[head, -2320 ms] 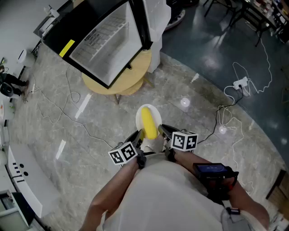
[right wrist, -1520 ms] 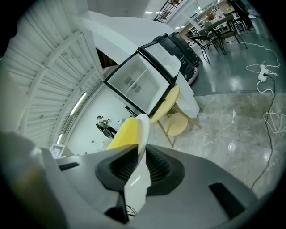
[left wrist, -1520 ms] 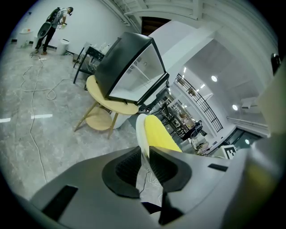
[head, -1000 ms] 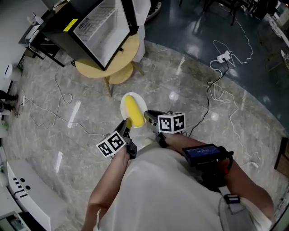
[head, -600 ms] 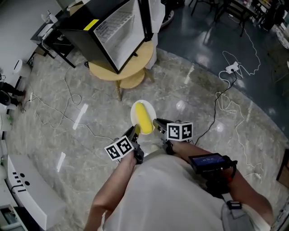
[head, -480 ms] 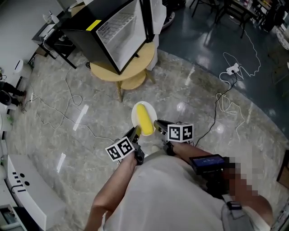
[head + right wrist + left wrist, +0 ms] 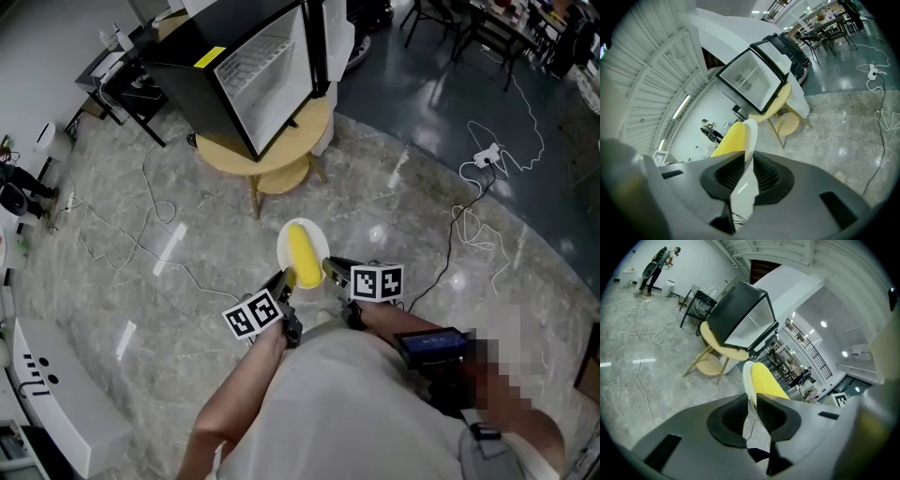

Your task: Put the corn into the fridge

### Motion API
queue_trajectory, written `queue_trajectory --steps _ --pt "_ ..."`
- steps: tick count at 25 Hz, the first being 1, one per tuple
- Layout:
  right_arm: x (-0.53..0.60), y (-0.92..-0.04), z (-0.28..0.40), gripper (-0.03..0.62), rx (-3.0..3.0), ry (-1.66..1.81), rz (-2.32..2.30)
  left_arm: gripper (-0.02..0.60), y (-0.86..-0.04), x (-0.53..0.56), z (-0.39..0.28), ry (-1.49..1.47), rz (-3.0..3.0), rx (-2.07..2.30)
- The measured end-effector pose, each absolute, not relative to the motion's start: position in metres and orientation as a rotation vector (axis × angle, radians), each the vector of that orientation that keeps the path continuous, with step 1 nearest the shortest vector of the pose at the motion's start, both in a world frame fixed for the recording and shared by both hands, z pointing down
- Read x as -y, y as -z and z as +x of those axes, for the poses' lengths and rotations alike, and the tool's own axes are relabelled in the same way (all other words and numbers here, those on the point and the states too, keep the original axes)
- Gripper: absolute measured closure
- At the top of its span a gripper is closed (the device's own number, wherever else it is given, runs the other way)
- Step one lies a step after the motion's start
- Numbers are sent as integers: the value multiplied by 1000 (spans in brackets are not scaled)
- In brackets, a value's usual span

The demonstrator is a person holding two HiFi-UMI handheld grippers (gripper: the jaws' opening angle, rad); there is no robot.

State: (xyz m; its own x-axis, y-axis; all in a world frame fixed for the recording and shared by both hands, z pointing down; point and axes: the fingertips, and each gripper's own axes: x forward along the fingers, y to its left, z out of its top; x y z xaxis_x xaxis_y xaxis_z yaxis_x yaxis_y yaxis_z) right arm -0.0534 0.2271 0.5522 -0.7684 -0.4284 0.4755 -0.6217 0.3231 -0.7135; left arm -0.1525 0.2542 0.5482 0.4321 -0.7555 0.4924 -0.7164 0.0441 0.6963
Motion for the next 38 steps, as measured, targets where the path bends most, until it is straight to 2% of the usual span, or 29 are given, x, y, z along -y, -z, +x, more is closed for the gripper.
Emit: queue_trajectory --steps 38 --pt "-182 -560 -19 545 2370 -1486 953 520 -555 -207 -119 6 1665 1299"
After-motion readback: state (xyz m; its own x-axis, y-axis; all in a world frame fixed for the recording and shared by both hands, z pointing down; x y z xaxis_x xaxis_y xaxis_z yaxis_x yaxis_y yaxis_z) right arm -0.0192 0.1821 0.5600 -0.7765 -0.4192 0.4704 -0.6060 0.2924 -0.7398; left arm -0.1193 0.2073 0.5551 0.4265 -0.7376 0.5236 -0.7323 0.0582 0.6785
